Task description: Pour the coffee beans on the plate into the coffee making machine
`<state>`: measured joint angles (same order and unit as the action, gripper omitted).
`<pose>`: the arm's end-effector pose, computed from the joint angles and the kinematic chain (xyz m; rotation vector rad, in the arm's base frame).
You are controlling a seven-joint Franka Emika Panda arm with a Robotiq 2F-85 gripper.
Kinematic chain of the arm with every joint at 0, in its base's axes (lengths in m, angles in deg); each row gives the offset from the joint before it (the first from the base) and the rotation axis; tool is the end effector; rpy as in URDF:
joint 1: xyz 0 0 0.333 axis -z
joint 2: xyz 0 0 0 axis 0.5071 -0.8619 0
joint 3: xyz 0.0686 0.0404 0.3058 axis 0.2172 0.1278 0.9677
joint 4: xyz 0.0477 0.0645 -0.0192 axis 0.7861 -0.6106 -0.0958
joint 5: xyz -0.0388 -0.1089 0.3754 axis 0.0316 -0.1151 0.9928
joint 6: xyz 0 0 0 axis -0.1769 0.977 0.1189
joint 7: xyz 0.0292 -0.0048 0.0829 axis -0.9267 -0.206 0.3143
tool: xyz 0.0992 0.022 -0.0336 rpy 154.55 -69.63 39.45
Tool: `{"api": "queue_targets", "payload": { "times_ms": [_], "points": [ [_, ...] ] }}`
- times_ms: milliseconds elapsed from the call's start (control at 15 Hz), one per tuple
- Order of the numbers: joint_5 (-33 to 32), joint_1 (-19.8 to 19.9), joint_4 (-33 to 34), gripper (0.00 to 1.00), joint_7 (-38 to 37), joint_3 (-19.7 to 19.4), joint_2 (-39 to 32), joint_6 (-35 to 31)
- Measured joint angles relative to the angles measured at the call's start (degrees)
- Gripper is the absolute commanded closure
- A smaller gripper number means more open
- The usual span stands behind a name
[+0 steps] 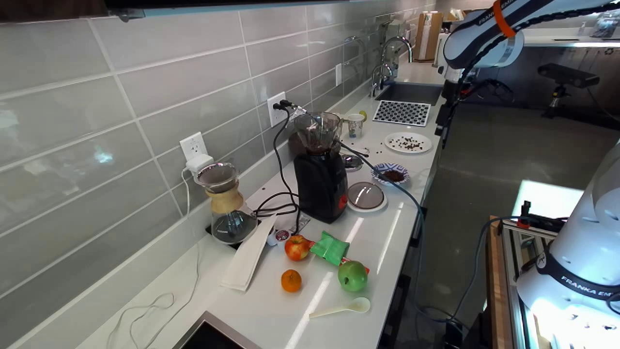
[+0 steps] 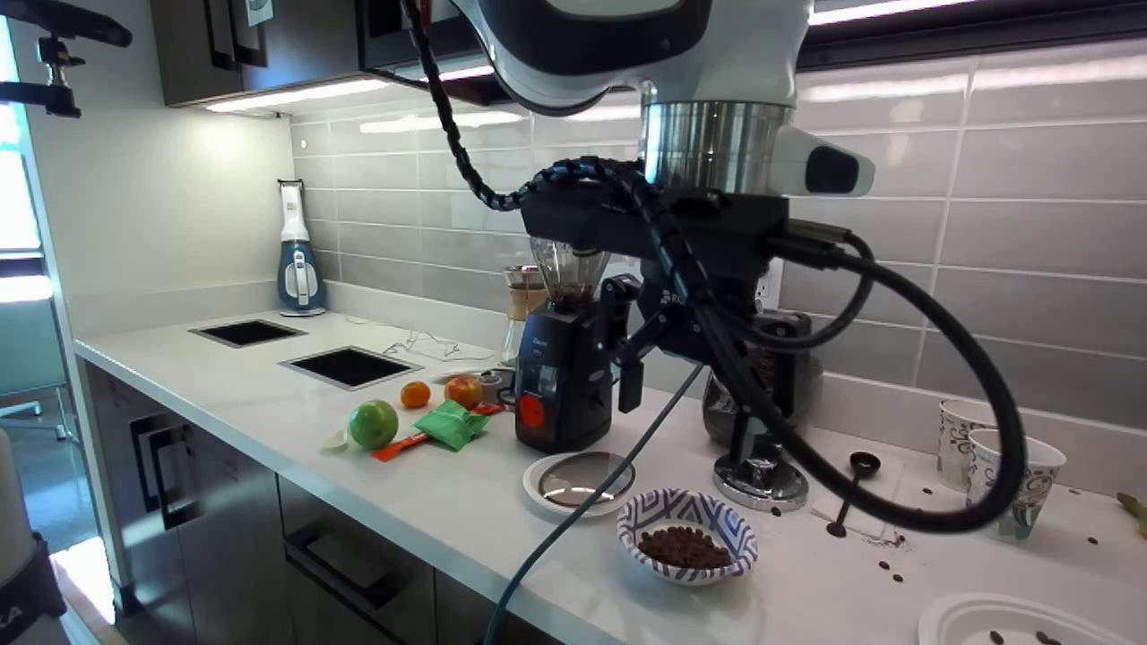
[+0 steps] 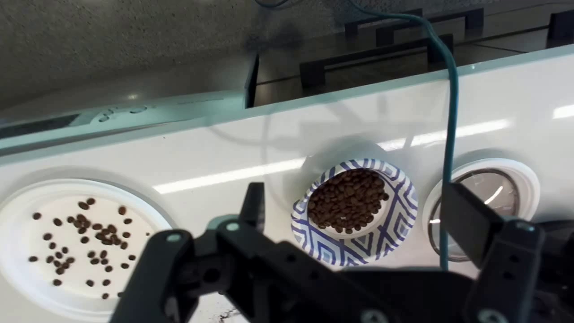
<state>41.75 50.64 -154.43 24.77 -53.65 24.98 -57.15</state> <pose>0.2963 -0.3739 0.3822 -3.0785 0.2733 -0.1321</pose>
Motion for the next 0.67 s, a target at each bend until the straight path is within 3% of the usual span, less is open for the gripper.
{"api": "queue_targets", "payload": {
  "times_ms": [667],
  "points": [
    [19.06,2.21,5.97,0.00,28.51,-0.66,-13.82,-0.01]
  ]
}}
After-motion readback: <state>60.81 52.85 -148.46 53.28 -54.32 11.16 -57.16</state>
